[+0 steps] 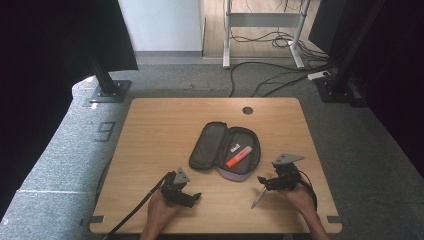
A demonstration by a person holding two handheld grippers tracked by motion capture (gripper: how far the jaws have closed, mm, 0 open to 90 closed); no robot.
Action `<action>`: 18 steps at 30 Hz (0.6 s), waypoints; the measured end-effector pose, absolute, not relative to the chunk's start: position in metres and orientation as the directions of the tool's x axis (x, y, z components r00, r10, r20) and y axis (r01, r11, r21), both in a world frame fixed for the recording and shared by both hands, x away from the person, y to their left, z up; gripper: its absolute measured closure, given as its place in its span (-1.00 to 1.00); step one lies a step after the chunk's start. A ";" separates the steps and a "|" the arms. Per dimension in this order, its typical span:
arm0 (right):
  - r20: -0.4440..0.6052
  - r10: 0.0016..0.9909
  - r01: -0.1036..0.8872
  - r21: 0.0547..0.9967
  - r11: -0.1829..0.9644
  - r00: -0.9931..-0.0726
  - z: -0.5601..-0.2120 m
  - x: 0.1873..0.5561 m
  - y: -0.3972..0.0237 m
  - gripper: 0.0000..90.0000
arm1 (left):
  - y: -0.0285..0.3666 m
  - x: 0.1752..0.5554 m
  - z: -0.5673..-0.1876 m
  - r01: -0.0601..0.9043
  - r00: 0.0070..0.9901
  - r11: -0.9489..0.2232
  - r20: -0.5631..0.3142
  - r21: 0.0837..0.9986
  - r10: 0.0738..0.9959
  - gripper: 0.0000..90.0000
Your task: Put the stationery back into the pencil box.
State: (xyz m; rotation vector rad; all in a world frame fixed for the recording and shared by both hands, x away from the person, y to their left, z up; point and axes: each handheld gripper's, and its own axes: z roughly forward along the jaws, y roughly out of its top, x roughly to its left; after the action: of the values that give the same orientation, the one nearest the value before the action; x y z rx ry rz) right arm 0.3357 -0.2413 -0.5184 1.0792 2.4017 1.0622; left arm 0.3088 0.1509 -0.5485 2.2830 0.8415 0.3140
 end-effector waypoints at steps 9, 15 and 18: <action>0.025 0.773 0.542 0.728 0.420 -0.633 -0.528 0.321 -0.248 -0.67 | 0.151 0.309 -0.549 0.484 0.762 -0.564 -0.007 0.669 0.647 -0.89; 0.017 0.795 0.556 0.724 0.409 -0.606 -0.533 0.314 -0.247 -0.66 | 0.151 0.309 -0.549 0.484 0.762 -0.564 -0.007 0.669 0.647 -0.89; 0.003 0.800 0.561 0.715 0.418 -0.600 -0.537 0.312 -0.244 -0.66 | 0.151 0.309 -0.549 0.484 0.762 -0.564 -0.007 0.669 0.647 -0.89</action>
State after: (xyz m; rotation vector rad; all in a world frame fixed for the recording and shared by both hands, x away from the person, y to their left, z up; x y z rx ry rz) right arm 0.3116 -0.2435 -0.5368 1.1710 2.3392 0.9863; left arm 0.3088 0.1509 -0.5486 2.2827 0.8415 0.3142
